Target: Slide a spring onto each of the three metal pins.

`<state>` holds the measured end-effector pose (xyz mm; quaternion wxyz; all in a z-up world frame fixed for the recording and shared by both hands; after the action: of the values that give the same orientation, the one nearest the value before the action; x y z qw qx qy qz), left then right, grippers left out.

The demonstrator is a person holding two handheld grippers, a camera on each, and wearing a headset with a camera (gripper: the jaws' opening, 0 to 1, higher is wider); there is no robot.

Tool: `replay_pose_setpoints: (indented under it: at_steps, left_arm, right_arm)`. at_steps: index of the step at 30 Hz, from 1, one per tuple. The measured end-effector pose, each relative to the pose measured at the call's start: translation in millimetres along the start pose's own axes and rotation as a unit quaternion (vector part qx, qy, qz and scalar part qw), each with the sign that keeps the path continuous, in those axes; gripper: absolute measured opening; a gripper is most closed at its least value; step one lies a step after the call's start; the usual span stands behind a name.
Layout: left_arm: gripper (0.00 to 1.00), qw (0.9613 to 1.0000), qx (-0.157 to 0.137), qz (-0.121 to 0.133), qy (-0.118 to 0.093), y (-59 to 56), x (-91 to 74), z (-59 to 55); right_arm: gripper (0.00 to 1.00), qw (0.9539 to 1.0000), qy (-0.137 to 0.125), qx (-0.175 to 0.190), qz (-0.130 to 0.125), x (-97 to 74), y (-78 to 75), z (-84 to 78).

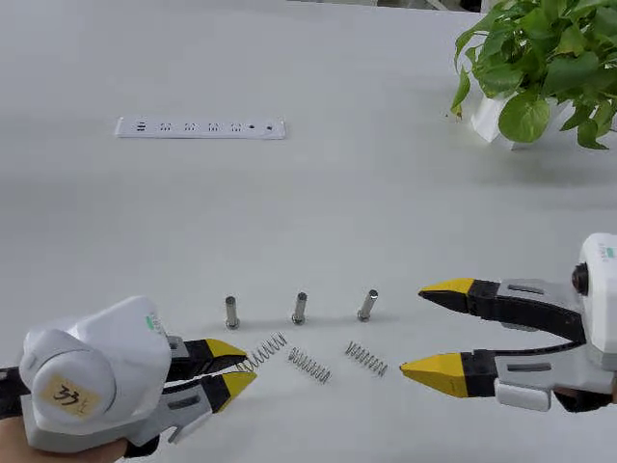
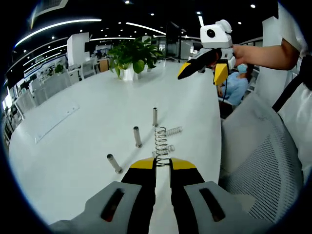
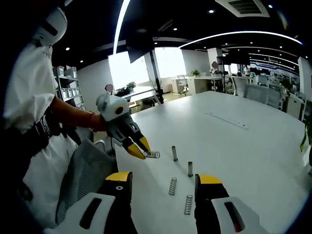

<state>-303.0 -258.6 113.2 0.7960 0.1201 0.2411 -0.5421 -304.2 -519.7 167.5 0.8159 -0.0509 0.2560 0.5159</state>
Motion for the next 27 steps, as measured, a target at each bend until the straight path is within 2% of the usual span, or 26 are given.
replay_pose_setpoints:
  at_steps: [2,4,6,10,12,16,22,27]
  left_arm:
    - [0.07,0.9999,0.006,-0.004,-0.011,-2.1,-1.8,5.4]
    - [0.07,0.9997,0.014,-0.008,-0.018,-4.4,-3.9,11.7]
    - [0.07,0.999,0.022,-0.019,-0.034,-7.7,-5.9,19.1]
    - [0.07,0.9981,0.035,-0.027,-0.043,-12.9,-8.6,28.1]
    - [0.07,0.9975,0.038,-0.031,-0.05,-14.9,-9.9,32.6]
    - [0.07,0.9965,0.046,-0.039,-0.059,-18.8,-11.4,38.0]
    - [0.07,0.9952,0.052,-0.047,-0.068,-22.4,-12.9,42.7]
    - [0.07,0.9942,0.058,-0.053,-0.074,-25.5,-12.8,46.1]
  right_arm:
    - [0.5,0.9999,-0.004,-0.008,0.015,8.0,1.0,6.7]
    - [0.49,0.9993,0.003,-0.005,0.037,17.6,2.7,14.0]
    - [0.47,0.9983,0.004,-0.014,0.057,26.0,3.3,21.2]
    - [0.45,0.9963,0.014,-0.018,0.083,39.2,2.6,30.3]
    - [0.43,0.9935,0.022,-0.017,0.111,45.4,5.2,33.8]
    - [0.32,0.9886,0.041,-0.023,0.143,53.9,8.8,37.5]
    - [0.27,0.9829,0.058,-0.036,0.171,60.3,11.4,41.0]
    - [0.17,0.9784,0.068,-0.037,0.192,60.8,13.9,41.8]
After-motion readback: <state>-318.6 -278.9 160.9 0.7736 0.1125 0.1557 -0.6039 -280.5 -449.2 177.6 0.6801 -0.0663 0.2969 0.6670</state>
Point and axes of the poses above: the centre of the closed fingertips' face, and the gripper's own axes: x roughly forward along the fingers, y roughly to its left, z roughly out of its top, the point moved 10 cm from there along -x, roughly backward along the fingers, and after that the axes turned 3 degrees about -z, right-handed, at the moved point
